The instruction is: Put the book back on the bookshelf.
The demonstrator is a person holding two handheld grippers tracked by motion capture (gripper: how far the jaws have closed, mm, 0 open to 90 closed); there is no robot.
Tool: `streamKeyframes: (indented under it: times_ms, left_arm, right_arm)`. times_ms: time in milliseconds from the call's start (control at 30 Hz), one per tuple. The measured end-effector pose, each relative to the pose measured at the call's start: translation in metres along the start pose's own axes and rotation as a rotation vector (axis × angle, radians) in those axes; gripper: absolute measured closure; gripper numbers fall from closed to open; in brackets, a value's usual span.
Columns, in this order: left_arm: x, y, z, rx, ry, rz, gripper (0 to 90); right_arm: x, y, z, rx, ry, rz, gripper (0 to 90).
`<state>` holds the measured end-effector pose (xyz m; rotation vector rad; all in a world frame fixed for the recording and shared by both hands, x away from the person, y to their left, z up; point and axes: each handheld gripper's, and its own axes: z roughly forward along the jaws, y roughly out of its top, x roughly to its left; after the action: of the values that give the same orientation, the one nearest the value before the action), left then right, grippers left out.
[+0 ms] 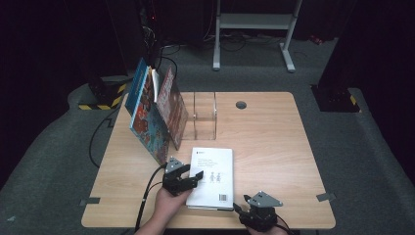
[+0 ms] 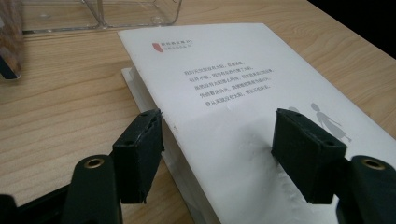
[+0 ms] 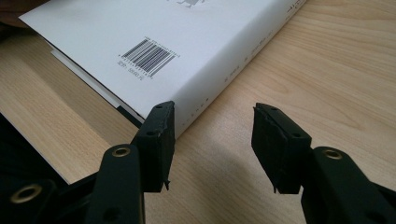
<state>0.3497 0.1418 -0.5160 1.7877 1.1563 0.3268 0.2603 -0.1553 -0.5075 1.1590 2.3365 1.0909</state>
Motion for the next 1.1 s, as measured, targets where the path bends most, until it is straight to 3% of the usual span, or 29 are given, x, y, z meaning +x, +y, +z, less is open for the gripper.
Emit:
streamKeyframes:
  times_ms: [167,333,700,867,967,1033,1100]
  left_arm:
    - [0.002,0.001,0.002,-0.001,-0.009,-0.014,31.9]
    - [0.006,0.002,0.006,0.026,-0.05,-0.062,29.2]
    - [0.002,0.003,0.005,0.066,-0.071,-0.065,27.5]
    - [0.002,0.002,0.006,0.082,-0.101,-0.065,24.6]
    - [0.002,0.001,0.007,0.105,-0.134,-0.091,23.3]
    - [0.001,0.0,0.009,0.126,-0.154,-0.082,17.3]
    - [-0.001,-0.001,0.007,0.115,-0.139,-0.061,16.8]
  right_arm:
    - [0.001,-0.002,-0.002,0.001,0.005,-0.002,47.8]
    - [0.003,-0.005,-0.004,0.004,-0.008,-0.005,46.4]
    - [-0.003,-0.004,-0.002,-0.015,-0.037,0.008,42.5]
    - [-0.004,-0.003,0.002,-0.013,-0.049,0.018,42.2]
    - [-0.003,-0.002,0.005,-0.008,-0.051,0.017,42.2]
    - [-0.003,-0.002,0.006,-0.009,-0.052,0.014,42.2]
    - [-0.004,-0.002,0.006,-0.006,-0.055,0.024,42.1]
